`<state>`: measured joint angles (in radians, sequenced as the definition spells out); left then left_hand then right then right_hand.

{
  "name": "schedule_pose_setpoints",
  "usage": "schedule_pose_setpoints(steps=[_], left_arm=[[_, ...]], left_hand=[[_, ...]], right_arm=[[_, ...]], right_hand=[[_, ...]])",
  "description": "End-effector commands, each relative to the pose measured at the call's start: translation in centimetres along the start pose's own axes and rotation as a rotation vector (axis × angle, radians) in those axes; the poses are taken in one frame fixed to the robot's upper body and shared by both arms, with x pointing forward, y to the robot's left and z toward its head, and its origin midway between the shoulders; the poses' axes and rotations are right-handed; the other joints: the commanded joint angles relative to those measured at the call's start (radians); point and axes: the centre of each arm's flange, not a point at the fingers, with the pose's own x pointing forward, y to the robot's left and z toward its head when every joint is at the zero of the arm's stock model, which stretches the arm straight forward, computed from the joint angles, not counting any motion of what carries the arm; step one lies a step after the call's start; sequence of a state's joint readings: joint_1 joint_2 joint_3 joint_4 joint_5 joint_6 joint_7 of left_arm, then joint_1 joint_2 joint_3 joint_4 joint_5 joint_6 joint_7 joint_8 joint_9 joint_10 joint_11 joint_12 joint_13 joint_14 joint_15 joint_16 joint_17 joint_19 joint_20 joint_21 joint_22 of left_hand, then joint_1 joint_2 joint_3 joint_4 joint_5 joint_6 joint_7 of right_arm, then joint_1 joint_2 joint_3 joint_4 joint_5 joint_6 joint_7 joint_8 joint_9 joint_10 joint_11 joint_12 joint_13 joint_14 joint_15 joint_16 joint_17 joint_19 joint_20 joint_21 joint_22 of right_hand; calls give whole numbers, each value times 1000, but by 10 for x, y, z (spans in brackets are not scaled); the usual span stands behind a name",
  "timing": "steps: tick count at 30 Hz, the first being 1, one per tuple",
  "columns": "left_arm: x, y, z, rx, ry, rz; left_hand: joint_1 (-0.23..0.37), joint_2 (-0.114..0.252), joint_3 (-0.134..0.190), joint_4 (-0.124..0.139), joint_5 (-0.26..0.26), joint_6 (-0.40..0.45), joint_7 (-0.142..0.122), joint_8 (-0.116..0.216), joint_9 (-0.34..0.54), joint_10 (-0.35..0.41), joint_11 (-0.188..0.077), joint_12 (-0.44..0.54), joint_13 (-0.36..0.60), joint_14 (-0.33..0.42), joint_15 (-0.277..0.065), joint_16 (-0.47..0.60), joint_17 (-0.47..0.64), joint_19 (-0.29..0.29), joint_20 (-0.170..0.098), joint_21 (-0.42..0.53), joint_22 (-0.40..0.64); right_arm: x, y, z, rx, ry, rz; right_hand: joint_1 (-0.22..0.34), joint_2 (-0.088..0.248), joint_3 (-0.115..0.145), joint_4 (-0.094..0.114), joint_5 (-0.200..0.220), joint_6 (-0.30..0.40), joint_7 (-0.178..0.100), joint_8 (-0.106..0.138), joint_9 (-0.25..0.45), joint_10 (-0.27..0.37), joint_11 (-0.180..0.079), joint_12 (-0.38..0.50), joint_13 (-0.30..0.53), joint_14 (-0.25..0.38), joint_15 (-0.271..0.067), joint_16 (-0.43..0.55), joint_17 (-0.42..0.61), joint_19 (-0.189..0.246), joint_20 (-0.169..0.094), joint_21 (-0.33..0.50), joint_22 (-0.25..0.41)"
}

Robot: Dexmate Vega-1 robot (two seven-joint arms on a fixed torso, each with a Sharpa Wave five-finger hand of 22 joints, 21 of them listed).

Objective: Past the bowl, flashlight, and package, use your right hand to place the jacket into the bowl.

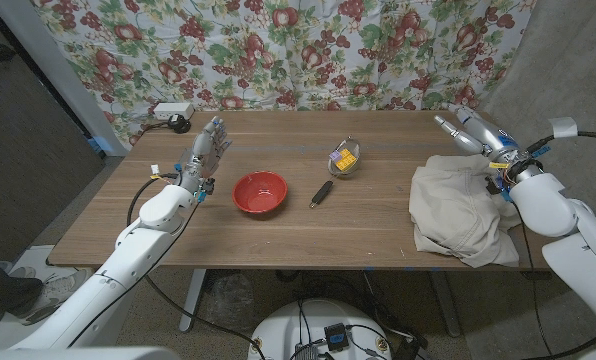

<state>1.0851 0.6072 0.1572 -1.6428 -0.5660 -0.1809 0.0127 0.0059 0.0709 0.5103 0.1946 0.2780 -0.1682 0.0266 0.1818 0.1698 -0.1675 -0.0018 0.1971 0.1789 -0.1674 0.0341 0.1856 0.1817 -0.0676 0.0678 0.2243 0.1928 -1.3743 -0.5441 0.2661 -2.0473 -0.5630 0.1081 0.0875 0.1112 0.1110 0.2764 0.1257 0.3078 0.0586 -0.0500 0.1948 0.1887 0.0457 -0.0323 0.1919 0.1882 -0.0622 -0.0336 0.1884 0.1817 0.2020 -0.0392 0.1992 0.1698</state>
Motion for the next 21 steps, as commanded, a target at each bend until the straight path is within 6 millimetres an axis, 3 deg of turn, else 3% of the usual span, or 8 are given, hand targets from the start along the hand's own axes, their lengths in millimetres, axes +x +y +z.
schedule_pose_setpoints(steps=[1, 14, 16, 17, 21], left_arm=[[2, -2, -1, 0, 3, -4], [3, -4, -2, 2, 7, -10], [3, -4, -2, -4, 7, -7], [3, -4, -2, 0, 9, -12], [4, -5, -2, 2, 11, -13]], left_hand=[[-3, 111, 5, 0, 10, -60, -2, 3, 5, -80, 0, 4, 3, -76, 3, 3, 2, 0, 8, 2, 2], [-3, 110, 4, 0, 10, -60, -3, 3, 5, -80, 2, 4, 4, -76, 4, 3, 2, 0, 8, 2, 2], [-3, 110, 4, 0, 10, -60, -3, 2, 5, -80, 2, 3, 4, -77, 4, 2, 2, -1, 8, 2, 2], [-3, 110, 4, 0, 10, -60, -2, 3, 5, -80, 3, 3, 4, -76, 4, 3, 2, 0, 9, 2, 2], [-3, 110, 3, 0, 10, -60, -2, 2, 5, -80, 2, 3, 4, -76, 3, 2, 2, 0, 8, 2, 2]], right_arm=[[-7, 1, 0, -88, 22, 24], [-10, 3, -2, -142, 49, 42], [-10, 4, -2, -162, 70, 50], [-10, 4, -3, -168, 74, 46], [-12, 5, -4, -169, 77, 44]], right_hand=[[6, 5, 3, -6, 3, 2, -13, -1, 2, -11, 3, -2, 2, 4, -30, 0, -1, -3, -33, -5, 3], [12, -1, 3, -12, 2, -15, -23, -6, 3, -24, -9, -4, 3, 2, -25, -1, -1, -5, -27, -6, 3], [15, -8, 1, -16, 1, -23, -30, -6, 3, -34, -12, -5, 3, 3, -25, -1, -1, -5, 31, -5, 3], [16, -9, 1, -16, 1, -28, -33, -7, 4, -35, -12, -4, 3, 4, -24, 0, -1, -4, 43, -5, 3], [15, -10, 0, -16, 0, -31, -36, -7, 4, -38, -11, -5, 3, 5, -21, 0, -1, -1, 49, -4, 3]])
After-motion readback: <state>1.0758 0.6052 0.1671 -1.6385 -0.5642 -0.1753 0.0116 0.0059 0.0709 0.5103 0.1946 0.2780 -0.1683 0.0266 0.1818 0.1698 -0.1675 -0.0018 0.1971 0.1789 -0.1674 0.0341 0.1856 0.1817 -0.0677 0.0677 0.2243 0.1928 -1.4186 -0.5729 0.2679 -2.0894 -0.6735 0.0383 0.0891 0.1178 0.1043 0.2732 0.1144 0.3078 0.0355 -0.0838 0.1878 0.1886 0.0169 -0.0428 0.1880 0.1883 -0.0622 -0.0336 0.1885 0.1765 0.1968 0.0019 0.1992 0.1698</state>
